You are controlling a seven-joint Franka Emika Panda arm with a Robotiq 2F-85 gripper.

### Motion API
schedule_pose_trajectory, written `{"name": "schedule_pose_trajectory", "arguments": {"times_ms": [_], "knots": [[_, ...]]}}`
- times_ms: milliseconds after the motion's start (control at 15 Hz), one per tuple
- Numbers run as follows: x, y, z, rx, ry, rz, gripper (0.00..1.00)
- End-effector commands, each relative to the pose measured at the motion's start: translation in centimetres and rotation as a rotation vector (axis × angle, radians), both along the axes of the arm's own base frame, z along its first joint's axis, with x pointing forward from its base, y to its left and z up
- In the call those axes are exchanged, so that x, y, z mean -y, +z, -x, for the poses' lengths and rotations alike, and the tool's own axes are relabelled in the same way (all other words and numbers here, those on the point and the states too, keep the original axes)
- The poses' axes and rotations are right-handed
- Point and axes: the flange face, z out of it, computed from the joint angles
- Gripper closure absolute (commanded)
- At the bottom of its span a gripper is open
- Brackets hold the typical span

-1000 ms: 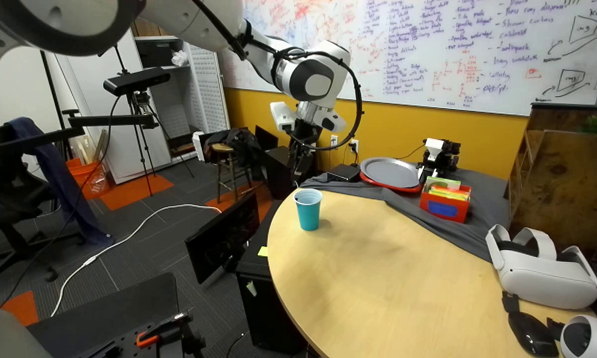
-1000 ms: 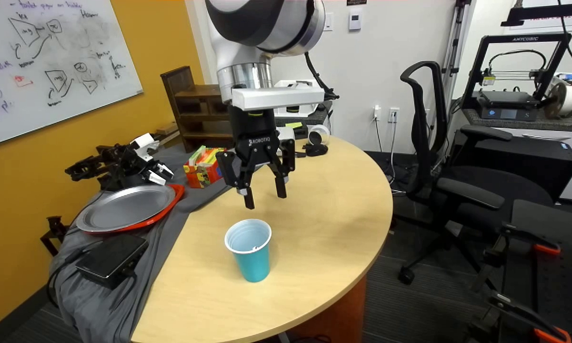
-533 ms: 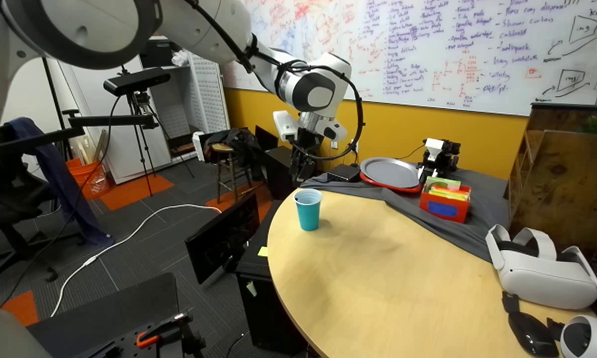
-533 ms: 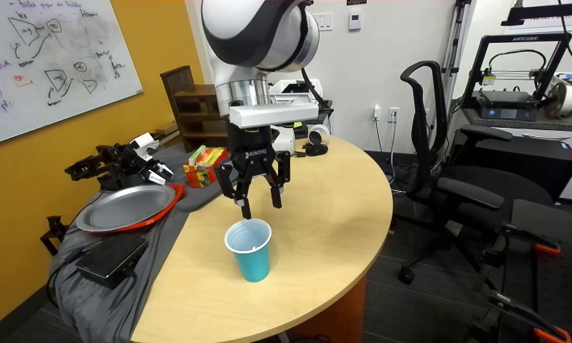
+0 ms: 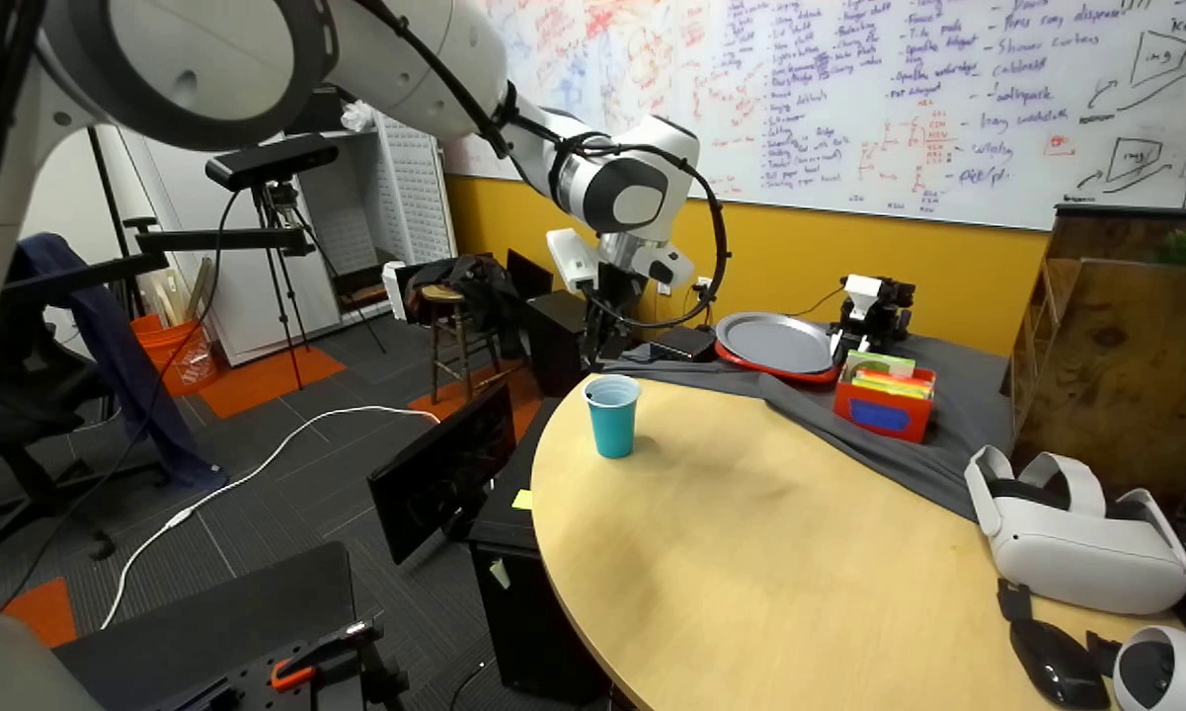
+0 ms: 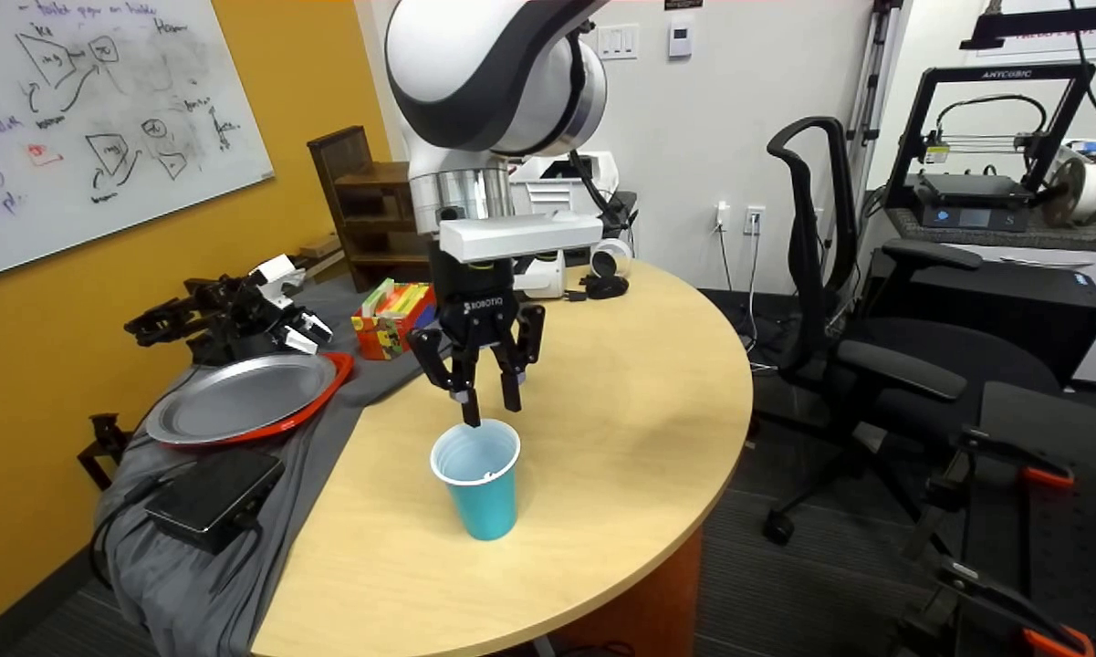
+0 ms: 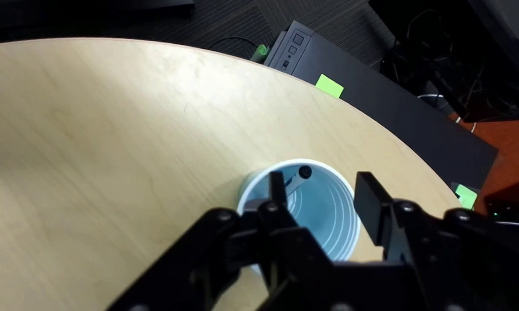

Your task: Remove the pen from the cup and put it on the table

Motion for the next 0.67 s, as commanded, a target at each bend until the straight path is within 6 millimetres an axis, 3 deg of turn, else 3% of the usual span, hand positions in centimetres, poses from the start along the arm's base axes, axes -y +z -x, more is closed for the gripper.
{"name": "schedule_pose_trajectory", "arguments": {"times_ms": [0,600], "knots": [[-0.3,-0.7,-1.0,0.025,0.014,-0.013,0.59],[-0.5,-3.2,-2.0,0.027,0.015,0.003,0.63]]}}
